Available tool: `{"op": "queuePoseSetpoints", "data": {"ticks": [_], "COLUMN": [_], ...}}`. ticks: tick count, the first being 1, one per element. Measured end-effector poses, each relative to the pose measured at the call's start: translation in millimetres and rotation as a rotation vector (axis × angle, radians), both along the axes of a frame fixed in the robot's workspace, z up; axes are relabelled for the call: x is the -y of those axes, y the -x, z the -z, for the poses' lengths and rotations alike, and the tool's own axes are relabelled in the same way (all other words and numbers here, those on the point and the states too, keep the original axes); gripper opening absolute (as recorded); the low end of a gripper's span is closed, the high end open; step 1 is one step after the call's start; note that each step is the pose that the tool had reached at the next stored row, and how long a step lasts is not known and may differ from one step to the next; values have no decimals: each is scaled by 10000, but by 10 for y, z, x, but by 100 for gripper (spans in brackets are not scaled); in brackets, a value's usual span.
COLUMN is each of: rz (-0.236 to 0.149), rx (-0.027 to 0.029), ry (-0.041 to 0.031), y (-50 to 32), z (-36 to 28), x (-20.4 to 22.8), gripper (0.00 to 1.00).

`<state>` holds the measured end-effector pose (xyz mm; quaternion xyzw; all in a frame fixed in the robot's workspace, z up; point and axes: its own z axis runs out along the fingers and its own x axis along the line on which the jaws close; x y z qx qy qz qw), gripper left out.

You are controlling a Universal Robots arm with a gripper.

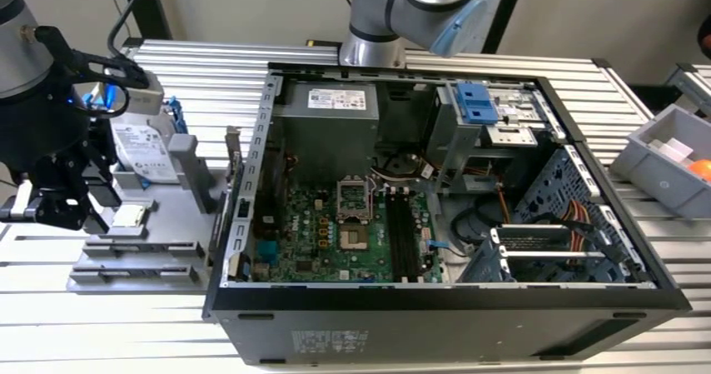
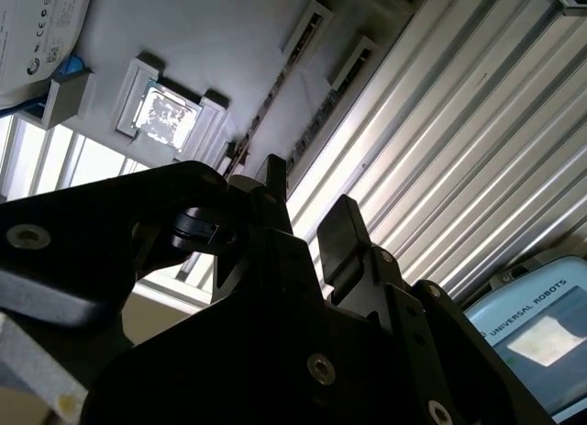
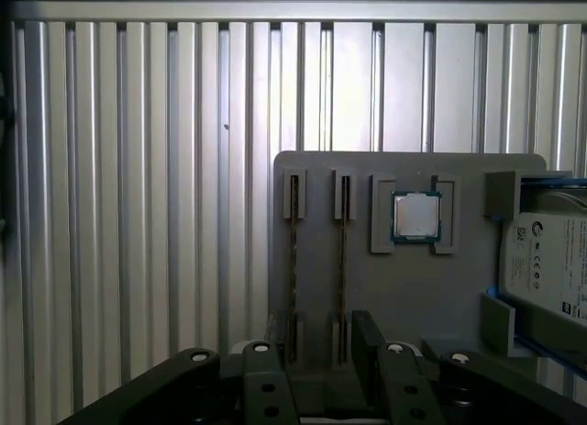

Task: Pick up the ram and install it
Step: 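Pick up the ram and move it above insertion slot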

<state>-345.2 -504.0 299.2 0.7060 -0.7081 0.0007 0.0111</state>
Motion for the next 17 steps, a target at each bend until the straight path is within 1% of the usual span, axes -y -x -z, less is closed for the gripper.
{"op": "queuePoseSetpoints", "data": {"ticks": [8, 13, 17], "rz": [0, 0, 0], "rx": [1, 0, 1], "ry": [-1, 12, 19], "y": [0, 0, 0], "z": [5, 35, 73], "x": [0, 0, 0], "gripper": [100, 100, 100]}}
